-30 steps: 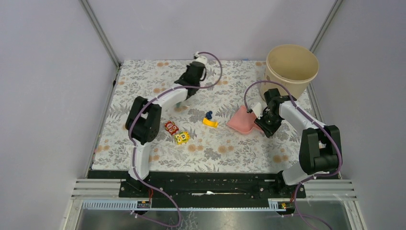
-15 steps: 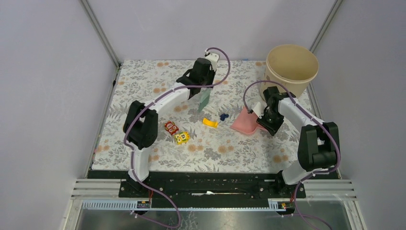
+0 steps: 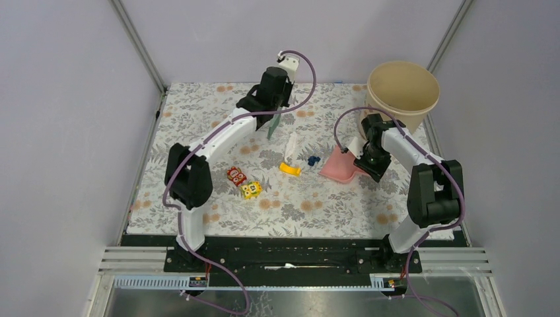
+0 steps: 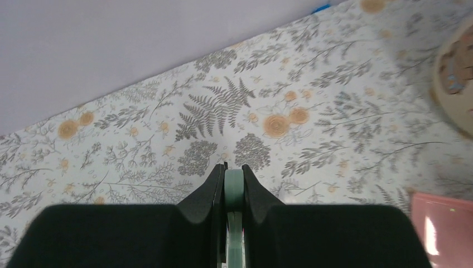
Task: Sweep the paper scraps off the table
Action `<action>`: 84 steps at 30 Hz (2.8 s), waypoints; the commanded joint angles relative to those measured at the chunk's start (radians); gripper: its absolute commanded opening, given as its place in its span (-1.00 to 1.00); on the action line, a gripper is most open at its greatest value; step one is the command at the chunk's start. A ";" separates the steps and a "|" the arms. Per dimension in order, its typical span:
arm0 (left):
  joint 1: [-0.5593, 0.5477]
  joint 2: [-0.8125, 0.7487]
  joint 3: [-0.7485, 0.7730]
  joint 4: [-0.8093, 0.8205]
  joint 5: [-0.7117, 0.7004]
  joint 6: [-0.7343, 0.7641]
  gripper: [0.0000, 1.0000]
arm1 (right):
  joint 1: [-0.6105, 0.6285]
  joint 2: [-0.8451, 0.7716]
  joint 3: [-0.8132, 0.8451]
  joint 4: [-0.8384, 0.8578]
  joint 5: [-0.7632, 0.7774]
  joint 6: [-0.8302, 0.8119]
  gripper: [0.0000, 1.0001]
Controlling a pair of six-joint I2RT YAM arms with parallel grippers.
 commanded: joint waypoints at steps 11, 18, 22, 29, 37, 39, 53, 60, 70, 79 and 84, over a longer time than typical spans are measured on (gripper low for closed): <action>0.022 0.192 0.112 -0.036 -0.129 0.029 -1.00 | 0.001 0.027 0.048 -0.047 0.011 0.003 -1.00; 0.021 0.207 0.023 0.095 0.089 -0.158 -1.00 | 0.003 0.043 0.062 -0.056 0.008 0.019 -1.00; 0.008 0.194 0.010 0.143 0.280 -0.233 -1.00 | 0.005 0.052 0.068 -0.056 0.004 0.025 -1.00; -0.016 0.196 0.063 0.192 0.618 -0.462 -1.00 | 0.014 0.079 0.100 -0.056 -0.027 0.049 -1.00; -0.017 0.134 0.126 0.231 0.687 -0.627 -1.00 | 0.014 0.049 0.090 -0.045 -0.058 0.047 -1.00; -0.016 0.108 0.133 0.201 0.630 -0.607 -1.00 | 0.014 0.037 0.070 -0.036 -0.059 0.046 -1.00; -0.015 -0.100 -0.057 0.050 0.170 -0.379 -1.00 | 0.007 -0.068 -0.029 0.066 -0.150 0.062 -1.00; -0.015 -0.077 -0.099 0.020 0.109 -0.299 -1.00 | 0.007 -0.080 -0.019 0.088 -0.166 0.086 -1.00; -0.043 0.069 0.019 0.034 0.385 -0.426 -1.00 | 0.007 -0.097 0.001 0.069 -0.162 0.117 -1.00; -0.053 -0.052 -0.061 0.073 0.420 -0.459 -1.00 | 0.007 -0.126 -0.022 0.063 -0.155 0.127 -1.00; -0.053 -0.134 -0.085 0.016 0.295 -0.385 -1.00 | 0.007 -0.189 -0.041 0.051 -0.138 0.123 -1.00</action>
